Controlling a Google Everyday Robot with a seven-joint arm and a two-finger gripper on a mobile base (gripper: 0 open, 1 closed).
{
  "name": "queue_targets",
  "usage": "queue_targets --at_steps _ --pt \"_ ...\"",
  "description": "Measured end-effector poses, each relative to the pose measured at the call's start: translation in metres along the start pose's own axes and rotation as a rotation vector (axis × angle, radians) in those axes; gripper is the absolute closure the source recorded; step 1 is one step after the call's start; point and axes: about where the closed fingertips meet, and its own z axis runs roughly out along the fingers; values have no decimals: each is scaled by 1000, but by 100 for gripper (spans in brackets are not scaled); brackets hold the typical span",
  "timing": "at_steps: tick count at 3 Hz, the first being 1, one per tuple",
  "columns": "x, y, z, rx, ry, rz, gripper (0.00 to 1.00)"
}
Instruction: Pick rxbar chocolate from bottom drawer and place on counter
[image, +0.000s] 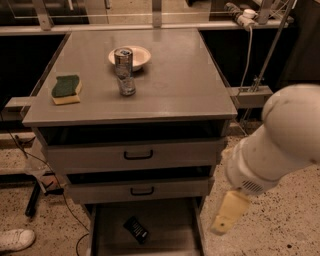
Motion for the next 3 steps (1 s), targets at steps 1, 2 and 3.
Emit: queue_targets --at_steps 1,2,3 --pt "-24 24 79 -69 -47 55 0" --pt "-40 33 142 -106 -66 123 0" --pt "-42 30 143 -95 -78 146 0"
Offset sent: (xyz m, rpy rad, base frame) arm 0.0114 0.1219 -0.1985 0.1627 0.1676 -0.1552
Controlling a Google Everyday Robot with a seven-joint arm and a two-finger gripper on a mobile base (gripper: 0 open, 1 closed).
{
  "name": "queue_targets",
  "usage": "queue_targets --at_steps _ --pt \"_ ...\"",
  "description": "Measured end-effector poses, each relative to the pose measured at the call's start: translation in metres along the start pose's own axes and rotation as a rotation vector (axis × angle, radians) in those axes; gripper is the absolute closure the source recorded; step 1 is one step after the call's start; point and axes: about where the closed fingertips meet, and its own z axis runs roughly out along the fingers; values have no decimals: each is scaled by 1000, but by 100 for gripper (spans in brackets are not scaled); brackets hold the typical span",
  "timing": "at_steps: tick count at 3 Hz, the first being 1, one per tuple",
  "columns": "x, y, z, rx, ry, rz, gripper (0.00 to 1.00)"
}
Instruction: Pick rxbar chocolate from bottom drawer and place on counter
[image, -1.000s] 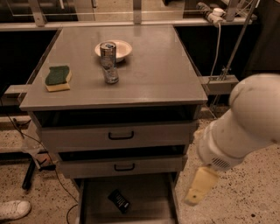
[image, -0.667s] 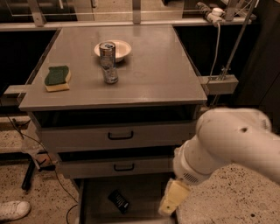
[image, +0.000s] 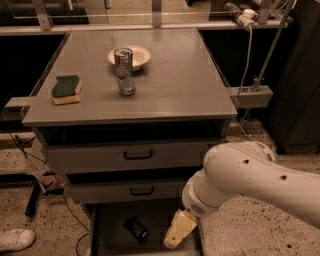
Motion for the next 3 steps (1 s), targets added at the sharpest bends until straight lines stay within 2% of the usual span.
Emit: queue_targets --at_steps 1,2,3 --pt "0 0 0 0 0 0 0" --pt "7 -2 37 -17 -16 56 0" --pt "27 -16 98 -20 -37 168 0"
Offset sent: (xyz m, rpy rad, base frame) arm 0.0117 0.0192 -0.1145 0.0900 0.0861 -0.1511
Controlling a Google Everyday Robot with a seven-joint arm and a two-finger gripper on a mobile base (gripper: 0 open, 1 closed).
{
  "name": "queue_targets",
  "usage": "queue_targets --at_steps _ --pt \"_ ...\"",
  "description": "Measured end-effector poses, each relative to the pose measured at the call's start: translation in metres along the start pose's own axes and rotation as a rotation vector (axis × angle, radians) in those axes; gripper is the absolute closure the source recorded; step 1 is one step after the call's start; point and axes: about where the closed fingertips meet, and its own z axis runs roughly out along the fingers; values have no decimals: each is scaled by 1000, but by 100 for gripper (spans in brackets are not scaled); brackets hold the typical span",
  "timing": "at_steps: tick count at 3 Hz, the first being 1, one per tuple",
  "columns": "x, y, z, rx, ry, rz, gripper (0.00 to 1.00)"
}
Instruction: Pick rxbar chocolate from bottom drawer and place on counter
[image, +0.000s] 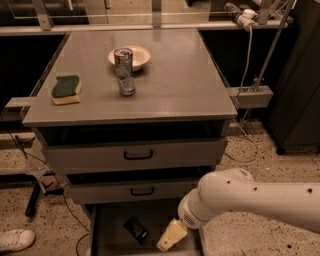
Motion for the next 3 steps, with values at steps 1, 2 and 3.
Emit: queue_targets --at_steps 1,2,3 --pt "11 -18 50 -5 -30 91 0" --pt "11 -18 50 -5 -30 91 0" --pt "19 -15 82 -26 -69 114 0"
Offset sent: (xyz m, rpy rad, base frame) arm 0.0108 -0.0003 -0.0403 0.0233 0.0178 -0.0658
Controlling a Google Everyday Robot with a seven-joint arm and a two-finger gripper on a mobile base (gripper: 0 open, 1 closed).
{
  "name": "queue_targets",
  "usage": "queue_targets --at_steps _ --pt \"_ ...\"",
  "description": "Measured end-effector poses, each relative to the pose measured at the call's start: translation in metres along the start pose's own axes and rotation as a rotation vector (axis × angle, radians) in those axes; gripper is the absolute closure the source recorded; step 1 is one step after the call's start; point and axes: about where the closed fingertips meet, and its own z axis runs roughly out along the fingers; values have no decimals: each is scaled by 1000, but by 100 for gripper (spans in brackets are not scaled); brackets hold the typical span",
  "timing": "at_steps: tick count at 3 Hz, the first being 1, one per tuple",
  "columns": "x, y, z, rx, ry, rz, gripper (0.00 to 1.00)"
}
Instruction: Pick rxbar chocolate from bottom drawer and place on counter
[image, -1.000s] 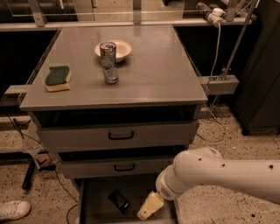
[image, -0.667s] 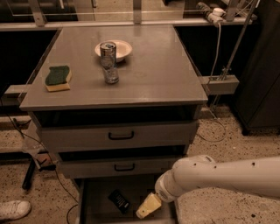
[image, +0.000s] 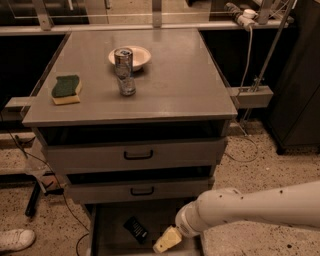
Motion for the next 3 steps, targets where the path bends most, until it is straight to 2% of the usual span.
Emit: queue_targets --at_steps 1,2,3 --pt "14 -4 55 -39 -67 54 0" --pt "36 -6 109 -87 -89 132 0" --pt "36 -6 109 -88 -89 133 0"
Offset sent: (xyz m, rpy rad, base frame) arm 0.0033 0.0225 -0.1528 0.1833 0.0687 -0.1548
